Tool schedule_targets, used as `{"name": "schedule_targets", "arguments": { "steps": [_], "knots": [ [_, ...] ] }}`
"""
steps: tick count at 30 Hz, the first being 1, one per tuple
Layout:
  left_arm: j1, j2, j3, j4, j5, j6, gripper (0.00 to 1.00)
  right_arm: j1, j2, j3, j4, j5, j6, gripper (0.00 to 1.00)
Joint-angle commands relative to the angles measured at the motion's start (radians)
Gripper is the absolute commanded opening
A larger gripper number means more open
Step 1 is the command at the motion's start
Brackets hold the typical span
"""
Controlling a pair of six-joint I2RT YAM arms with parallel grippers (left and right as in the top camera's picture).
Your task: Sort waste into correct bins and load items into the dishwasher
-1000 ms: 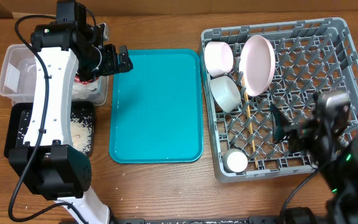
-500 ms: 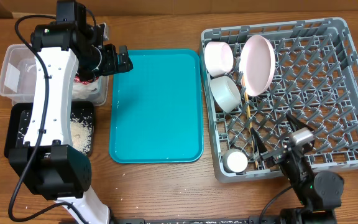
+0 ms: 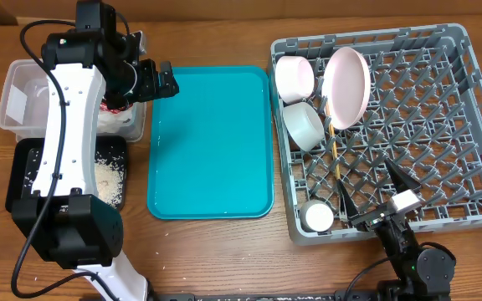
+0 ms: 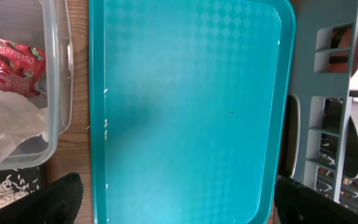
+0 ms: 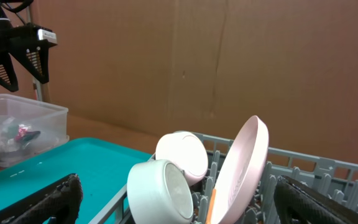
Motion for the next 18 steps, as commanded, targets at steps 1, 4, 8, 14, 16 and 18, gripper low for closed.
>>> {"name": "schedule_targets", "arguments": {
  "steps": [1,4,8,14,16,18],
  "knots": [
    [-0.002,-0.006,0.014,0.004,0.007,0.011,1.00,-0.005,-0.012,-0.010,0.011,-0.005,0.003,1.00],
    [-0.002,-0.006,0.014,0.004,0.007,0.011,1.00,-0.005,-0.012,-0.010,-0.035,-0.005,0.003,1.00],
    [-0.002,-0.006,0.014,0.004,0.007,0.011,1.00,-0.005,-0.012,-0.010,-0.173,-0.005,0.004,1.00],
    [-0.002,-0.006,0.014,0.004,0.007,0.011,1.00,-0.005,-0.012,-0.010,-0.164,0.003,0.003,1.00],
    [-0.002,-0.006,0.014,0.004,0.007,0.011,1.00,-0.005,-0.012,-0.010,-0.165,0.003,0.003,1.00],
    [-0.002,-0.006,0.014,0.004,0.007,0.011,1.00,-0.005,-0.012,-0.010,-0.165,0.003,0.003,1.00]
  ]
}}
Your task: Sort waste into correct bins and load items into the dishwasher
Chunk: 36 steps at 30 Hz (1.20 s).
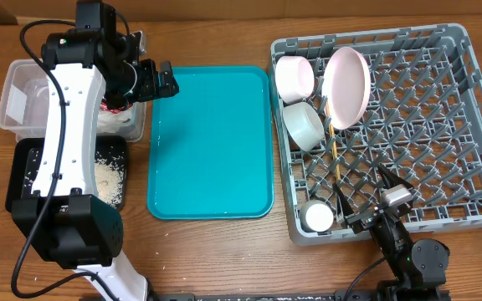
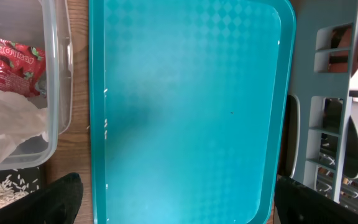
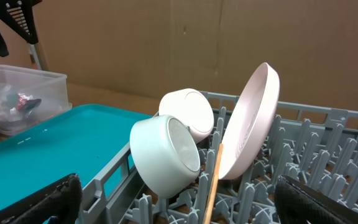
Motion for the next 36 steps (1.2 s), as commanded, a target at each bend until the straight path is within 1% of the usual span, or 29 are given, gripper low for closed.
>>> {"name": "schedule_targets", "arguments": {
  "steps": [1,27,31,34,36],
  "knots": [
    [-0.002,-0.006,0.014,0.003,0.007,0.011,1.00,-0.005,-0.010,-0.010,0.007,0.002,0.003,1.00],
    [-0.003,-0.008,0.014,0.004,0.007,0.011,1.00,-0.005,-0.010,-0.010,0.007,0.002,0.003,1.00],
    [-0.004,-0.039,0.014,-0.024,-0.029,0.021,1.00,-0.005,-0.010,-0.010,0.007,0.002,0.003,1.00],
    [-0.006,-0.105,0.014,-0.031,-0.042,0.019,1.00,-0.005,-0.010,-0.010,0.007,0.002,0.003,1.00],
    [-0.014,-0.148,0.014,0.002,-0.056,0.023,1.00,-0.005,-0.010,-0.010,0.007,0.002,0.003,1.00]
  ]
}}
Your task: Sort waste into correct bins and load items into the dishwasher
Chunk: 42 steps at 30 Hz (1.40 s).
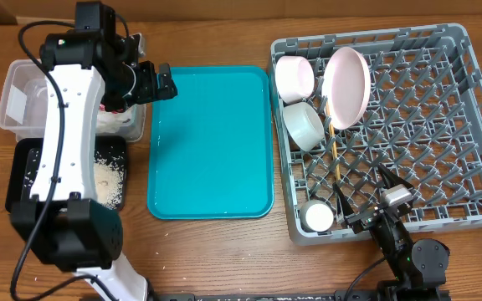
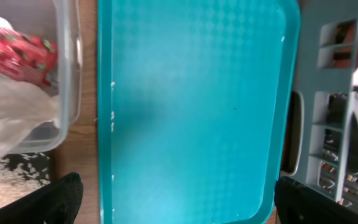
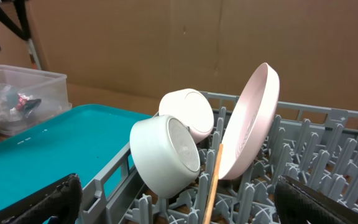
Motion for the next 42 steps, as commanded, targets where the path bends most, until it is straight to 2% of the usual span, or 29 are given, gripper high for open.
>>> {"name": "schedule_targets", "arguments": {
  "steps": [1,7,13,15,20,29,31,37,42],
  "knots": [
    [-0.019,-0.137,0.014,0.048,-0.040,0.032,1.00,-0.005,-0.010,-0.010,0.007,0.002,0.003,1.00],
    [-0.082,-0.290,-0.036,0.180,-0.043,0.255,1.00,-0.005,-0.010,-0.010,0.007,0.002,0.003,1.00],
    [-0.108,-0.462,-0.237,0.464,-0.040,0.280,1.00,-0.005,-0.010,-0.010,0.007,0.002,0.003,1.00],
    [-0.108,-0.572,-0.405,0.616,-0.039,0.280,1.00,-0.005,-0.010,-0.010,0.007,0.002,0.003,1.00],
    [-0.106,-0.765,-0.724,0.881,-0.043,0.285,1.00,-0.005,-0.010,-0.010,0.007,0.002,0.003,1.00],
    [-0.105,-1.147,-1.304,1.294,-0.059,0.284,1.00,-0.005,-0.010,-0.010,0.007,0.002,0.003,1.00],
    [-0.105,-1.276,-1.474,1.381,-0.073,0.284,1.00,-0.005,-0.010,-0.010,0.007,0.002,0.003,1.00],
    [-0.105,-1.534,-1.729,1.438,-0.134,0.289,1.00,-0.005,-0.010,-0.010,0.007,0.002,0.003,1.00],
    [-0.069,-1.698,-1.863,1.437,-0.141,0.300,1.00,-0.005,-0.010,-0.010,0.007,0.002,0.003,1.00]
  ]
}}
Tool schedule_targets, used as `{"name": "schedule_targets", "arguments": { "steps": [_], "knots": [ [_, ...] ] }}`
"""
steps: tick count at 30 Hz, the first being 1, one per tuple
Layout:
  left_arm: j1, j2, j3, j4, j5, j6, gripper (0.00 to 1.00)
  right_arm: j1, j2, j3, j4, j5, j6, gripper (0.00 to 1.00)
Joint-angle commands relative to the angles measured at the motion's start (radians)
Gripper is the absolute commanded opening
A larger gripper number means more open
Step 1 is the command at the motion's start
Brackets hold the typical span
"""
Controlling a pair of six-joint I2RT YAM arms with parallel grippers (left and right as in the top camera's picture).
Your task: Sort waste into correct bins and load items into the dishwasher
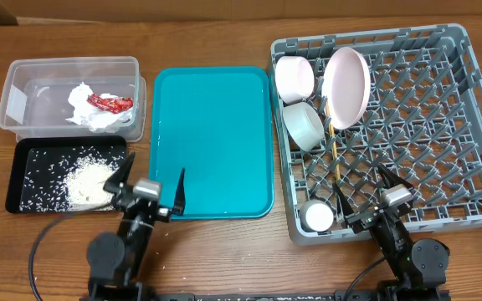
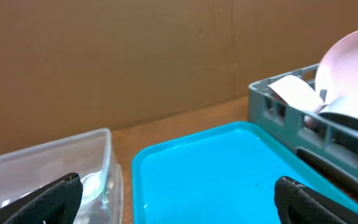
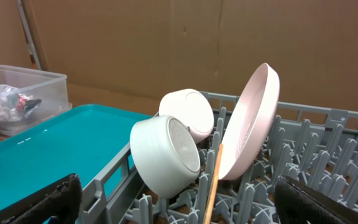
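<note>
The teal tray (image 1: pixel 212 142) lies bare in the middle of the table. At the far left, a clear bin (image 1: pixel 23 92) holds crumpled paper and a red wrapper (image 1: pixel 107 102). In front of it, a black tray (image 1: pixel 36 196) holds rice. The grey dish rack (image 1: pixel 467 109) carries a pink bowl (image 1: pixel 294 77), a pink plate (image 1: pixel 346 86), a pale bowl (image 1: pixel 304 125), a chopstick (image 1: pixel 335 146) and a white cup (image 1: pixel 317 217). My left gripper (image 1: pixel 151 181) sits open and empty at the tray's near left corner. The right gripper (image 1: pixel 366 191) is open and empty at the rack's front edge.
Brown cardboard walls (image 3: pixel 166 43) close off the back. A few rice grains lie on the wood near the black tray. The rack's right half (image 1: pixel 442 167) holds only its pegs.
My left arm was raised over the clear bin, with its gripper looking down on the tray. It now lies low at the table's front edge, gripper level and open. The right arm is unchanged.
At first my left gripper hung open by the tray's far left corner, while the right gripper sat open at the rack's front. The right one then dropped a little and stayed there. The left shifted slightly, then came down to the front edge, baring the bin.
</note>
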Motion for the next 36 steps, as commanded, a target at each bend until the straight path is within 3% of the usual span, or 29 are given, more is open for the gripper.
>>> {"name": "schedule_targets", "arguments": {
  "steps": [1,9,36],
  "knots": [
    [0.037,-0.107,-0.091,0.004,-0.028,0.019,1.00,-0.005,-0.010,-0.010,0.006,0.002,0.003,1.00],
    [0.055,-0.246,-0.114,-0.192,-0.036,0.030,1.00,-0.005,-0.010,-0.010,0.006,0.002,0.003,1.00],
    [0.056,-0.242,-0.114,-0.187,-0.037,0.034,1.00,-0.005,-0.010,-0.010,0.006,0.002,0.003,1.00]
  ]
}}
